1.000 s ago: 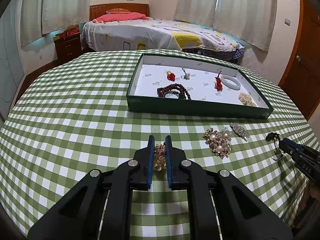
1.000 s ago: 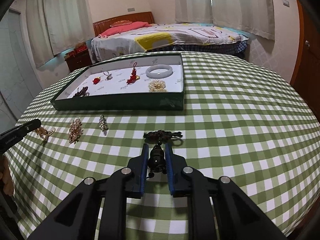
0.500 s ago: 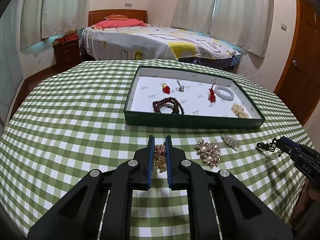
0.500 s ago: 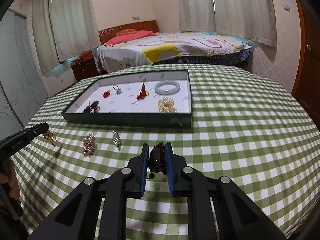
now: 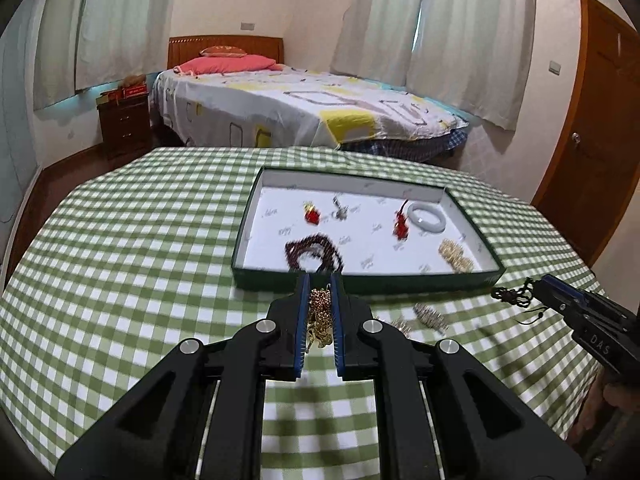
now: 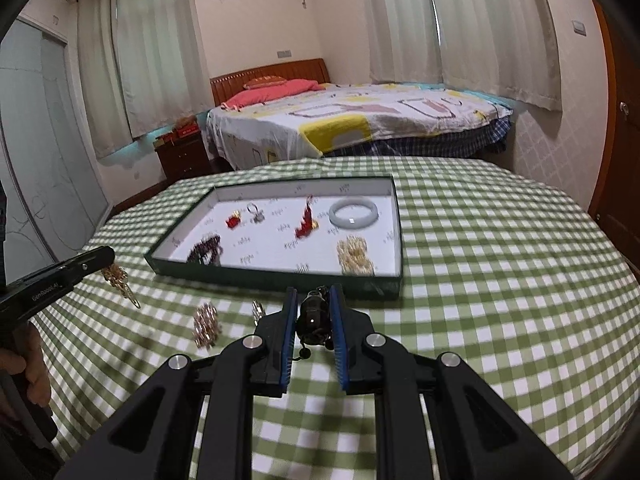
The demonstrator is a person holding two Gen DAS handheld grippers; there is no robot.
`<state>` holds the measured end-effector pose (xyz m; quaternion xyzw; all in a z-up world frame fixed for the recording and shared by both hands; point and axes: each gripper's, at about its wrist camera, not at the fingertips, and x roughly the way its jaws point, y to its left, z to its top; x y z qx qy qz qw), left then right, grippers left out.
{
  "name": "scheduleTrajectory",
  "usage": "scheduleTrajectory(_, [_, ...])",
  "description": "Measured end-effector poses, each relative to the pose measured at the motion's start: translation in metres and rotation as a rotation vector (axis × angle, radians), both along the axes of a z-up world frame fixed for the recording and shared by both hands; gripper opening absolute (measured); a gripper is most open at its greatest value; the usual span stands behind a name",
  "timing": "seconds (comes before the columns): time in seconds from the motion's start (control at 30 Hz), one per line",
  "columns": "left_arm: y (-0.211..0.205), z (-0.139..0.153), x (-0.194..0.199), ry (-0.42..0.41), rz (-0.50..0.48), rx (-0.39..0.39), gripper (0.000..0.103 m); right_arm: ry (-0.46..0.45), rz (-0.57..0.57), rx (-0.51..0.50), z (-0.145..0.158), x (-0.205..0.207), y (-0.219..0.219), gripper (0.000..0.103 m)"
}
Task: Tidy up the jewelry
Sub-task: 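Carry the gold chain and black necklace into the tray and open both tools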
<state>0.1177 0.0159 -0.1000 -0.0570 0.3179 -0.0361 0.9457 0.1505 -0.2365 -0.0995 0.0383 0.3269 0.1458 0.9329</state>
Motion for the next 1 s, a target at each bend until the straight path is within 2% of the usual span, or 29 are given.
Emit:
scheduleTrajectory(0.37, [-0.023,0.039,0.045,-0.107,-0.061,0.004,0.011,-0.114,0.032,0.018,0.039,0.039,0.021,0.017])
scheduleTrajectory(0.67, [-0.04,0.048,0.108,-0.144,-0.081,-0.016,0.011,-0.163,0.032,0.023,0.05,0.085,0.032,0.017])
scheduleTrajectory(0.8, [-0.048,0.036,0.13,-0.131,-0.089,-0.013,0.011,-0.147,0.028,0.021,0.038,0.104,0.034,0.017])
scheduleTrajectory(1.0, [-0.055,-0.009,0.16,-0.035,-0.089,-0.004,0.011,-0.06,0.03,0.0,-0.003,0.13,0.04,0.017])
